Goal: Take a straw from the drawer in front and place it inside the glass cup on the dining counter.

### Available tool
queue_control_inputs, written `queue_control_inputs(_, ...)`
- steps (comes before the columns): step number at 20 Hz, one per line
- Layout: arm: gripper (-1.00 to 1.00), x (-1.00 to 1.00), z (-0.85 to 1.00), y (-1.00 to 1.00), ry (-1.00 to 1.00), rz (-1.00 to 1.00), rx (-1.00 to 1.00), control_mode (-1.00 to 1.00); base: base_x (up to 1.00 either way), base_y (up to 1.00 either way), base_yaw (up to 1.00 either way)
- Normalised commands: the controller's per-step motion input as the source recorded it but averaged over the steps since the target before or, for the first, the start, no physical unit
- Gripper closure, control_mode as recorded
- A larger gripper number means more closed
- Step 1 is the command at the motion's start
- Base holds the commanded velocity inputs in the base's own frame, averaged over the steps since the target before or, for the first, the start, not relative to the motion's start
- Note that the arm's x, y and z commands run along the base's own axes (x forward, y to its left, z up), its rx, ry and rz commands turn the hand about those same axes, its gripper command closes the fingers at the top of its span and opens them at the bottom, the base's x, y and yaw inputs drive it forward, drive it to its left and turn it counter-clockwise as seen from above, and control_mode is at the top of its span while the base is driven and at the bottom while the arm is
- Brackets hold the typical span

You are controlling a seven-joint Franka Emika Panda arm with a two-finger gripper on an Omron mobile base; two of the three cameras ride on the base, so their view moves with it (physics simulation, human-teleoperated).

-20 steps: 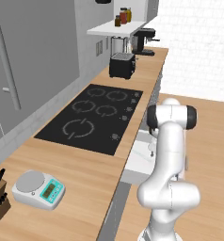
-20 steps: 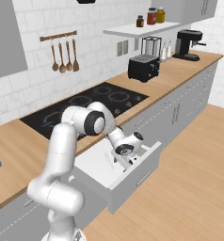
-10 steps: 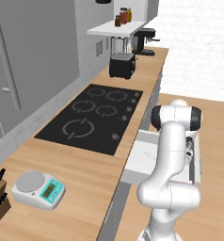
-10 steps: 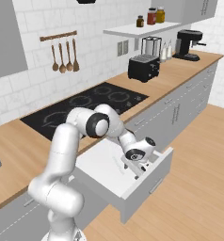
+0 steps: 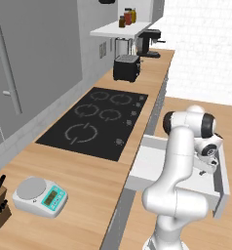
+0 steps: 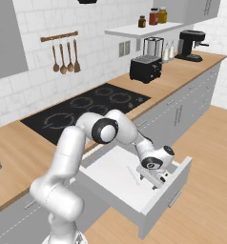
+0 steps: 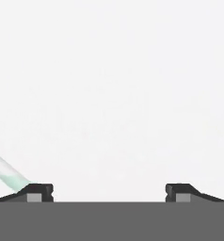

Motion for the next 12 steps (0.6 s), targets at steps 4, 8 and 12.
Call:
queue_control_inputs(4, -1.00, -0.06, 0.05, -0.75, -0.02, 0.08, 0.00, -1.00, 0.00, 0.00, 0.00)
queue_control_inputs(8, -1.00, 0.00, 0.18, -0.26, -0.07, 0.11, 0.00, -1.00, 0.00, 0.00, 0.00)
queue_control_inputs(12, -1.00, 0.15, 0.02, 0.31, 0.00, 0.11, -0.01, -1.00, 0.00, 0.00, 0.00)
